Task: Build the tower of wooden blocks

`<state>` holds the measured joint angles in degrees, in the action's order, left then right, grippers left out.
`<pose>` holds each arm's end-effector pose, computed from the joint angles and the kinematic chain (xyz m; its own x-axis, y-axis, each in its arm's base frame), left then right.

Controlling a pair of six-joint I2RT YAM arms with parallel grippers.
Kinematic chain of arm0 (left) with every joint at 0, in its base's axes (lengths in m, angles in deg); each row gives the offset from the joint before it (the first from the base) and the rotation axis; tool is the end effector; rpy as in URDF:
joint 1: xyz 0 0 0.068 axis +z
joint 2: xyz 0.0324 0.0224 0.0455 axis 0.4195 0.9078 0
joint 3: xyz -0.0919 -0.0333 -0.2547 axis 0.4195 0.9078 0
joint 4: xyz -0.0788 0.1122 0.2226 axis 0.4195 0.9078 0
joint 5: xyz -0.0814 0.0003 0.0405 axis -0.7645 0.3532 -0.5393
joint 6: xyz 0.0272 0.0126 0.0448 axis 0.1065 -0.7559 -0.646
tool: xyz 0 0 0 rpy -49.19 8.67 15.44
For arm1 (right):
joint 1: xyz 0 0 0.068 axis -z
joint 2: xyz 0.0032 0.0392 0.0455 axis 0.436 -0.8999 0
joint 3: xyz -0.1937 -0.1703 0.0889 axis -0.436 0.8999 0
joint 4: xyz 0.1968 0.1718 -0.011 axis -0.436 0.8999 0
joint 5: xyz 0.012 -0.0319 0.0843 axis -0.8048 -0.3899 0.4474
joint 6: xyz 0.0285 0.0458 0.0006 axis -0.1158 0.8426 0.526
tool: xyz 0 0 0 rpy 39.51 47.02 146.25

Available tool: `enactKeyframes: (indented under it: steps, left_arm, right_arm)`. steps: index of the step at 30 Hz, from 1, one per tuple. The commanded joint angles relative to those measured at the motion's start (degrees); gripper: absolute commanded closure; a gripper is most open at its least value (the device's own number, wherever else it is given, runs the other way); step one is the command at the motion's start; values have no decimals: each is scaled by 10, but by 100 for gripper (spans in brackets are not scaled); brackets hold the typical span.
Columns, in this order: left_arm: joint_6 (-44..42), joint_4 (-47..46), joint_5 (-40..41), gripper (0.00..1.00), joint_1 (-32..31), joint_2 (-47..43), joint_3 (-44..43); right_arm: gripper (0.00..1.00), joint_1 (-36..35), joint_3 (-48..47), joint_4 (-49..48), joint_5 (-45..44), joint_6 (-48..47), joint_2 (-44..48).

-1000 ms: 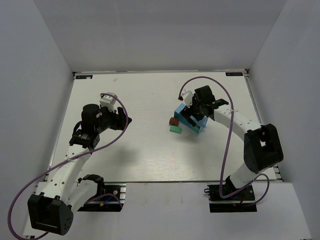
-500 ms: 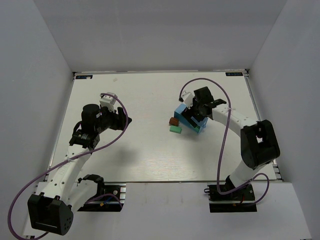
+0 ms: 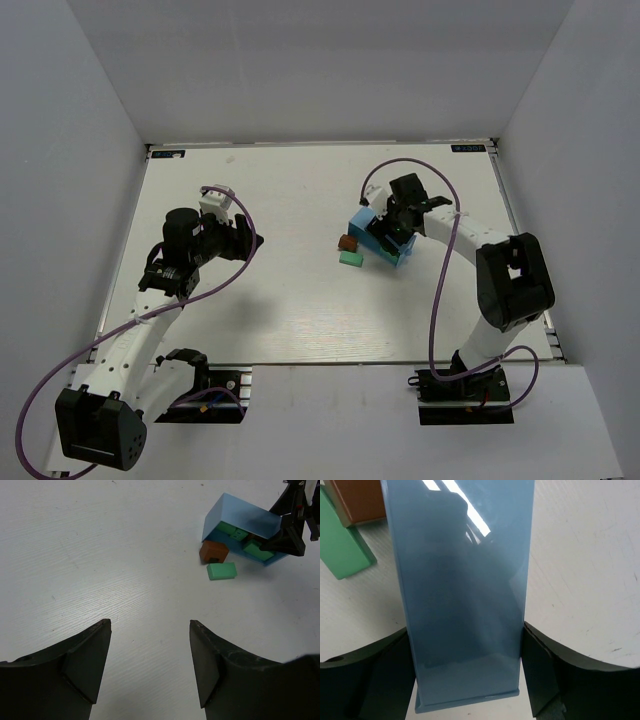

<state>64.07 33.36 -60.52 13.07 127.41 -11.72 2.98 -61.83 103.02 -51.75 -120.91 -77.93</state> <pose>0.2012 -0.0545 0.2860 -0.4986 -0.0249 -0.8664 0.4361 0.8566 -0.2756 0.3273 0.1395 0.2042 -0.4292 -0.7555 -0.4949 -0.7497 0.6036 -0.2713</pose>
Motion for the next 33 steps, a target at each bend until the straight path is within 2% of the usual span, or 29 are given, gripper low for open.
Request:
enactKeyframes:
  steps: [1,6,9,10,13,20,30,33]
  left_arm:
    - [-3,-1,-13,26,-1,-12,-15]
    - [-3,-1,-18,26,-1,-12,-15]
    - [-3,-1,-18,26,-1,-12,-15]
    - [-3,-1,-18,26,-1,-12,-15]
    - [-3,-1,-18,26,-1,-12,-15]
    - [-3,-1,-18,26,-1,-12,-15]
    - [-3,-1,-18,26,-1,-12,-15]
    - [-3,-1,-18,26,-1,-12,-15]
  right_arm:
    - [27,4,-27,22,41,-4,-9]
    - [46,5,-34,33,61,-8,-6]
    - [62,3,-34,35,74,-6,-6]
    - [73,4,-35,37,74,-7,-5]
    - [100,1,-34,28,65,-5,-1]
    - [100,-4,1,-33,17,0,33]
    - [100,-31,49,-114,-128,3,31]
    - [100,-31,44,-101,-116,9,29]
